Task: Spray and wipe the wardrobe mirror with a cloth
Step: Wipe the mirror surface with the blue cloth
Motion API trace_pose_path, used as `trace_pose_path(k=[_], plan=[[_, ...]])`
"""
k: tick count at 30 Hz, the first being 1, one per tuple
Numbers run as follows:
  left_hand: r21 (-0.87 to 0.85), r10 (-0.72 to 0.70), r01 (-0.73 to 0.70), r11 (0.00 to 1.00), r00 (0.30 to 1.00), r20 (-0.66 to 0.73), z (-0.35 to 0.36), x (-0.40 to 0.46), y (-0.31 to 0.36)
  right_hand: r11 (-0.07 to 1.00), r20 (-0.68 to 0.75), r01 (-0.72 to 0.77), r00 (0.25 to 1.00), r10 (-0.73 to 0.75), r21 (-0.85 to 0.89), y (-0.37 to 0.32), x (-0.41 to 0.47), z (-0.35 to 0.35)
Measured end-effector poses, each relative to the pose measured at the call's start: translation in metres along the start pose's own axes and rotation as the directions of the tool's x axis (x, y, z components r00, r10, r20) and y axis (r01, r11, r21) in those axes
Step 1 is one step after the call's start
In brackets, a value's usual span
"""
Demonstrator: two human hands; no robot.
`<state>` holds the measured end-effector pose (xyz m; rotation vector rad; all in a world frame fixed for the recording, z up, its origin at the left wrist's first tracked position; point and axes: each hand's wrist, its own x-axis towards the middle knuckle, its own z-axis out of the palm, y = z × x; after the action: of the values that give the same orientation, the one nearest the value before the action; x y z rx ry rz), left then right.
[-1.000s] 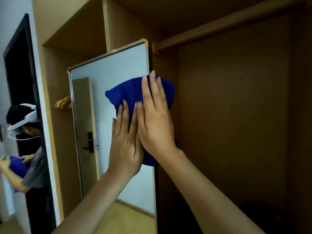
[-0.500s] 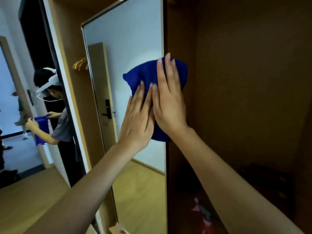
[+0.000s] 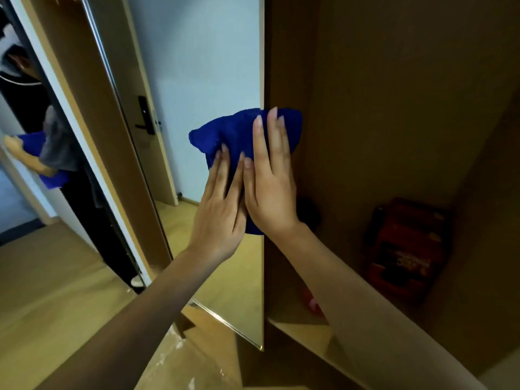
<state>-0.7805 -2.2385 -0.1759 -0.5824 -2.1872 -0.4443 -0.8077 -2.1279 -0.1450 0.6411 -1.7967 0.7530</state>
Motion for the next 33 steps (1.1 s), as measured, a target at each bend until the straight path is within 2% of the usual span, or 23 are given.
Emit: trace_pose_path(k=[7,14,18,23,26,29,31,33], plan=[[-0.058,0.023,-0.024,0.998,0.999,-0.025,-0.004,0.001,-0.008,0.998,0.003,-0.036,0.999,0.036,0.058,-0.006,0.000,-0.002],[-0.096,0.033,-0.043,0.994,0.995,-0.098,-0.002,0.009,-0.009,0.995,-0.087,-0.035,0.995,0.043,0.088,-0.010,0.009,0.001],[-0.060,0.046,-0.046,0.997,0.999,0.010,0.020,-0.037,-0.020,0.997,-0.053,-0.080,0.995,0.080,0.007,0.002,-0.047,0.018],[-0.107,0.014,0.006,0.994,0.983,0.184,0.046,-0.101,-0.028,0.981,0.010,-0.128,0.991,0.131,-0.147,0.013,-0.133,0.041],[-0.230,0.025,0.026,0.973,0.976,0.215,0.044,-0.117,-0.033,0.970,0.015,-0.160,0.986,0.165,-0.182,0.014,-0.160,0.046],[-0.305,-0.026,0.065,0.950,0.991,0.132,0.036,-0.107,-0.033,0.966,0.049,-0.220,0.972,0.228,-0.137,0.007,-0.160,0.042],[-0.258,-0.027,0.041,0.965,0.998,0.058,0.031,-0.093,-0.030,0.952,0.083,-0.299,0.949,0.303,-0.063,0.000,-0.153,0.036],[-0.197,0.031,-0.025,0.980,0.999,0.026,0.027,-0.084,-0.032,0.932,0.077,-0.361,0.931,0.357,0.033,-0.004,-0.145,0.032]])
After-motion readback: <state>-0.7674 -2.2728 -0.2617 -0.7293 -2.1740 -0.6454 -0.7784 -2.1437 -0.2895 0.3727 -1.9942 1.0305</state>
